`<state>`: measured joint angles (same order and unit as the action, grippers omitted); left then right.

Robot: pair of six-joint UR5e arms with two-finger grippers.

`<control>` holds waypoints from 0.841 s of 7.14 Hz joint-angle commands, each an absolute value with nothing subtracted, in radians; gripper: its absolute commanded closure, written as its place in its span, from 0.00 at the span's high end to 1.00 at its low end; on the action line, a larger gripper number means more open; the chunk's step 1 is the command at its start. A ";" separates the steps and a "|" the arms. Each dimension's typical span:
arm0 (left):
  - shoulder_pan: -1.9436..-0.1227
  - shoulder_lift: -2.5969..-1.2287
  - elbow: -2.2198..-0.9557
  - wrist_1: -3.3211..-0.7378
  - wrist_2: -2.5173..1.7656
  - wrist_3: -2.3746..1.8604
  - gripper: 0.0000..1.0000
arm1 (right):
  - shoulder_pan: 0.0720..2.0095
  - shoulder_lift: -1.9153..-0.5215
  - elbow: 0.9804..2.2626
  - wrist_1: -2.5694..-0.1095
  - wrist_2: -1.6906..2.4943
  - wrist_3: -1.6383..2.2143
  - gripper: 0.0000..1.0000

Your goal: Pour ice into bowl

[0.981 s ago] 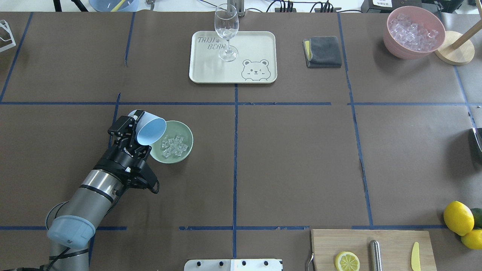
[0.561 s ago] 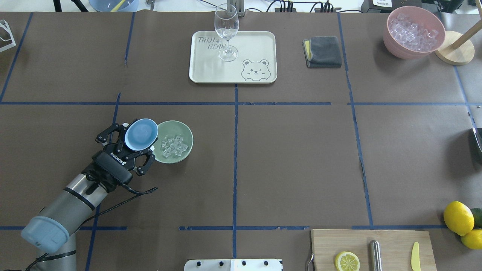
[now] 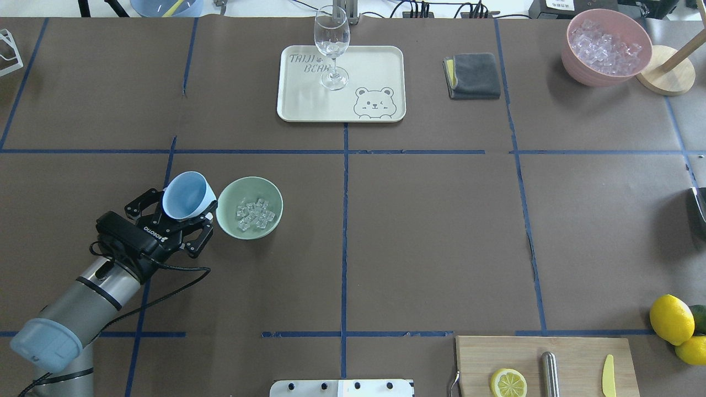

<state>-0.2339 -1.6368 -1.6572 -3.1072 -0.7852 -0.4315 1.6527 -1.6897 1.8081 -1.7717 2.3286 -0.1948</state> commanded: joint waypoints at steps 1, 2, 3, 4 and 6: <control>-0.277 -1.550 -1.657 -3.105 -0.785 -0.571 0.00 | 1.652 -1.689 1.807 -1.772 2.329 -0.195 1.00; -0.307 -1.504 -1.657 -3.105 -0.822 -0.756 0.00 | 1.652 -1.689 1.807 -1.773 2.329 -0.195 1.00; -0.371 -1.446 -1.655 -3.105 -0.875 -0.893 0.00 | 1.652 -1.689 1.807 -1.772 2.329 -0.195 1.00; -0.414 -1.366 -1.649 -3.108 -0.879 -0.906 0.00 | 1.652 -1.689 1.809 -1.772 2.329 -0.195 1.00; -0.457 -1.336 -1.567 -3.125 -0.855 -0.923 0.00 | 1.652 -1.692 1.809 -1.773 2.330 -0.195 1.00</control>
